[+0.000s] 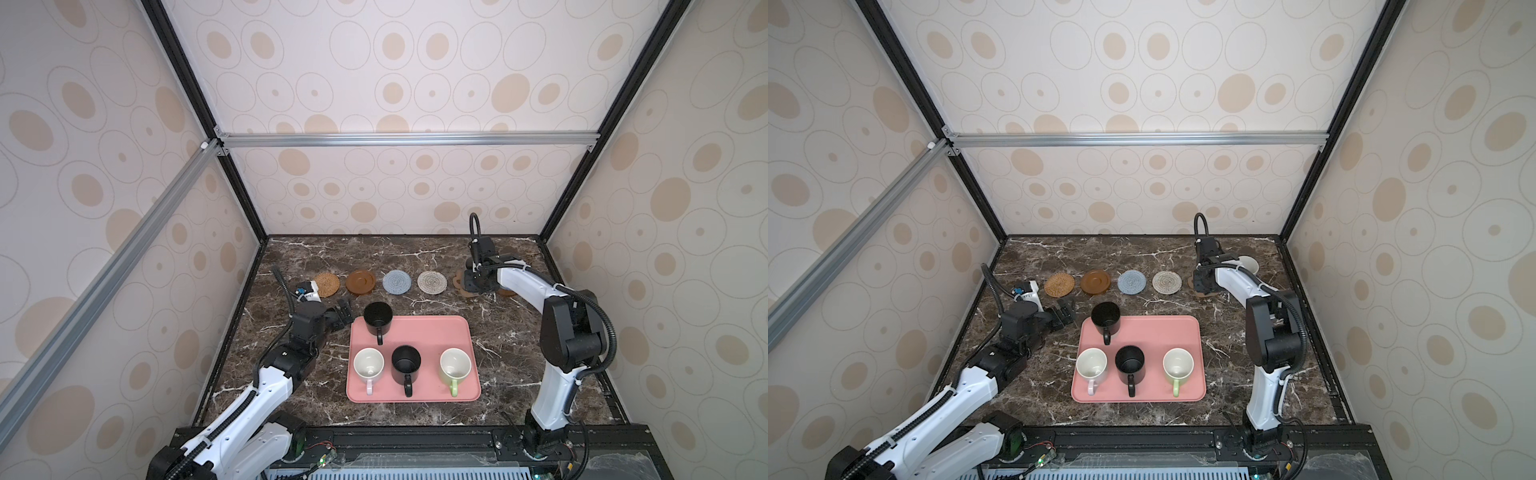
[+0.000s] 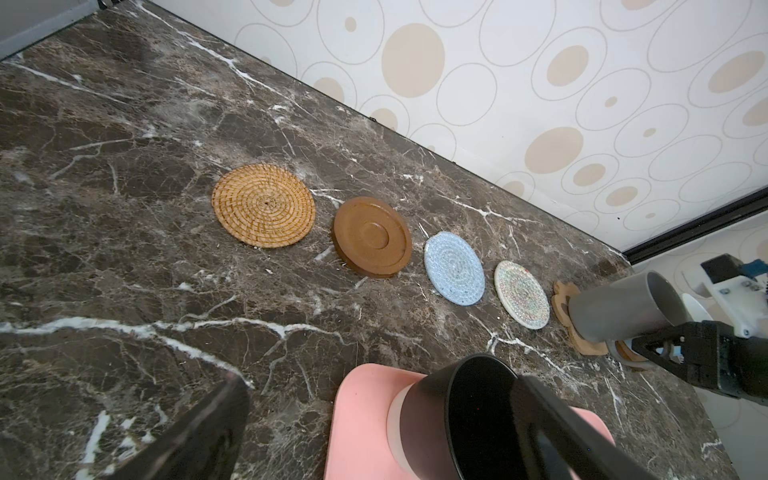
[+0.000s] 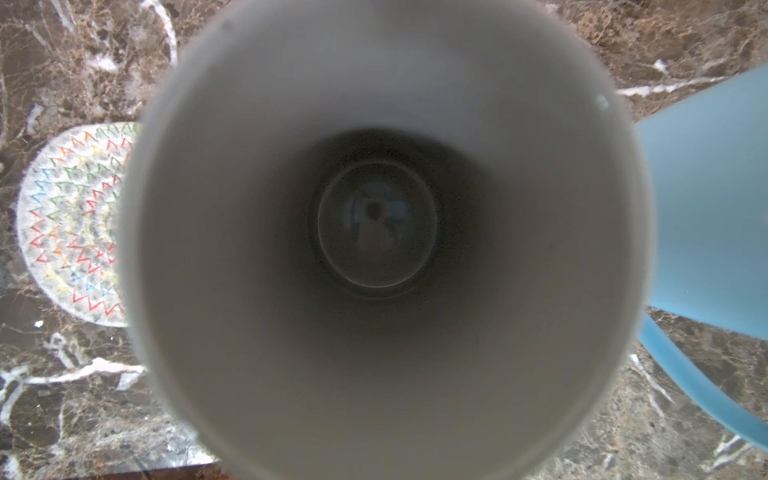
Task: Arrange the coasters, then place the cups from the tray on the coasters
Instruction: 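Lower the grey mug onto the paw-print coaster with the right gripper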
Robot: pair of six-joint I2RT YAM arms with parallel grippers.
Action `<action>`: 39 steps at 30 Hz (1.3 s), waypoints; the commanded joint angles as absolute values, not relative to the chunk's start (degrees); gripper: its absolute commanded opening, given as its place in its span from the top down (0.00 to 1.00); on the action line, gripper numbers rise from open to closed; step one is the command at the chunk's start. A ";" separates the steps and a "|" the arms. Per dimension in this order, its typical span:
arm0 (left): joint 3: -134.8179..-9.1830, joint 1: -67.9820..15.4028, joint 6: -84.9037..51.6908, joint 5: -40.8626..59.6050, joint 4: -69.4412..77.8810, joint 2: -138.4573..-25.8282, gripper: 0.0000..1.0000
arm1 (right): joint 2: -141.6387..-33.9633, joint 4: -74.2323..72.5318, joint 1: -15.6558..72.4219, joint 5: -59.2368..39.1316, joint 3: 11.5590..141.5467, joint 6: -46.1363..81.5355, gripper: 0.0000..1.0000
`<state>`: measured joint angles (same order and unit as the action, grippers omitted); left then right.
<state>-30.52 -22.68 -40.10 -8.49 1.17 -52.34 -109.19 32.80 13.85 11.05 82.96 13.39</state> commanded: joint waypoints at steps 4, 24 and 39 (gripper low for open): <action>-31.29 -23.12 -39.83 -9.56 0.79 -51.68 0.00 | -109.00 30.20 13.80 12.08 84.03 13.27 0.74; -30.76 -23.11 -40.01 -9.56 1.00 -51.22 0.00 | -106.69 32.23 13.80 13.70 83.17 12.57 0.67; -30.45 -23.12 -40.24 -9.40 1.26 -50.99 0.00 | -106.53 33.71 13.80 15.51 83.57 12.04 0.68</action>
<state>-30.46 -22.68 -40.12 -8.49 1.19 -52.05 -108.60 31.77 13.85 13.80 83.09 12.73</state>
